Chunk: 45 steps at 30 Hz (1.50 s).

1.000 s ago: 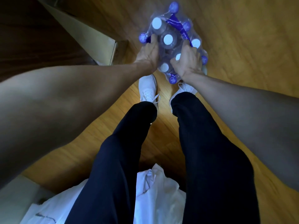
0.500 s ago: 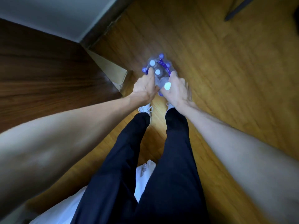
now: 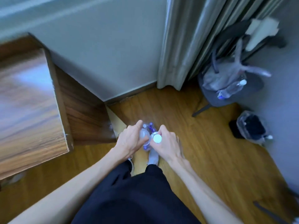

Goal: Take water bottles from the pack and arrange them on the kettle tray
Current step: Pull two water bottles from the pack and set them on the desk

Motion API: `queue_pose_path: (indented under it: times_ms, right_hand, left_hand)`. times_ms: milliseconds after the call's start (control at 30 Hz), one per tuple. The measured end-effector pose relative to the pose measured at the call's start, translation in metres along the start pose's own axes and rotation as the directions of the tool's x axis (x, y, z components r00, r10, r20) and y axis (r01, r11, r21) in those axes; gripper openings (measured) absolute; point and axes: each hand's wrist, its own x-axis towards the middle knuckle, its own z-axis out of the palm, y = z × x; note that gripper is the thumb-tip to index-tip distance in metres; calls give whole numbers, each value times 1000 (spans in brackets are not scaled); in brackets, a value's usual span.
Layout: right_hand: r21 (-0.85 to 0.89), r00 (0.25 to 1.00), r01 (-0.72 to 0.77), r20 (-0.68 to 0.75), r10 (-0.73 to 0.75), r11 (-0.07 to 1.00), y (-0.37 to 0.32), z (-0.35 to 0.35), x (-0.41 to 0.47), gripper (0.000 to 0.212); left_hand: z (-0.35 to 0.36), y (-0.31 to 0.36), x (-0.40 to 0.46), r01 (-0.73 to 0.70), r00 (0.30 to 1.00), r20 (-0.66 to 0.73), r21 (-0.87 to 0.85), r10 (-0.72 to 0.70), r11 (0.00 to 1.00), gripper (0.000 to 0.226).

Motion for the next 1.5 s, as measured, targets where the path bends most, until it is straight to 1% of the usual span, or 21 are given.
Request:
queue_pose_path:
  times_ms: [67, 167, 267, 333, 500, 600, 700, 800, 933, 1100, 1200, 1300, 1433, 1500]
  right_hand:
    - [-7, 997, 78, 0, -78, 997, -14, -20, -8, 26]
    - [-33, 975, 220, -6, -220, 975, -36, -39, -15, 27]
    - [-78, 934, 355, -6, -356, 932, -61, -46, -20, 31]
    - [-92, 908, 417, -5, -419, 904, -80, -49, -21, 34]
    - [-109, 821, 571, 45, -570, 814, -145, -51, -34, 34]
    - [-106, 757, 653, 100, -646, 750, -190, -43, -50, 35]
    - [-50, 707, 703, 159, -689, 709, -235, -31, -70, 38]
    - [-15, 646, 754, 199, -736, 657, -273, -9, -91, 36]
    - [54, 573, 795, 261, -777, 605, -314, 27, -119, 40]
    - [123, 516, 816, 286, -807, 565, -355, 73, -150, 39]
    - [102, 472, 849, 294, -831, 519, -379, 103, -168, 40]
    - [98, 425, 877, 301, -854, 471, -404, 131, -183, 43]
    - [118, 407, 877, 333, -850, 466, -436, 163, -194, 46]
    - [122, 415, 871, 338, -845, 477, -453, 178, -198, 48]
  left_hand:
    - [-20, 7, -22, 10, 997, -79, -95, -18, 995, 30]
    - [-41, 7, -49, 33, 987, -149, -207, -65, 978, 29]
    - [-64, 4, -73, 83, 959, -243, -254, -147, 964, 32]
    - [-84, 3, -89, 112, 933, -304, -269, -195, 957, 33]
    - [-124, -24, -130, 242, 819, -454, -282, -351, 929, 34]
    - [-139, -51, -163, 296, 745, -506, -333, -434, 895, 33]
    - [-155, -76, -201, 327, 651, -557, -407, -516, 853, 37]
    - [-167, -102, -241, 353, 570, -585, -459, -577, 815, 38]
    - [-177, -136, -290, 399, 472, -593, -516, -652, 758, 34]
    - [-177, -181, -339, 433, 388, -589, -563, -709, 704, 32]
    - [-182, -209, -365, 435, 333, -587, -599, -738, 672, 31]
    - [-189, -238, -387, 443, 301, -582, -616, -755, 651, 29]
    - [-197, -273, -407, 447, 272, -575, -635, -772, 630, 31]
    - [-202, -291, -413, 462, 251, -571, -639, -782, 615, 30]
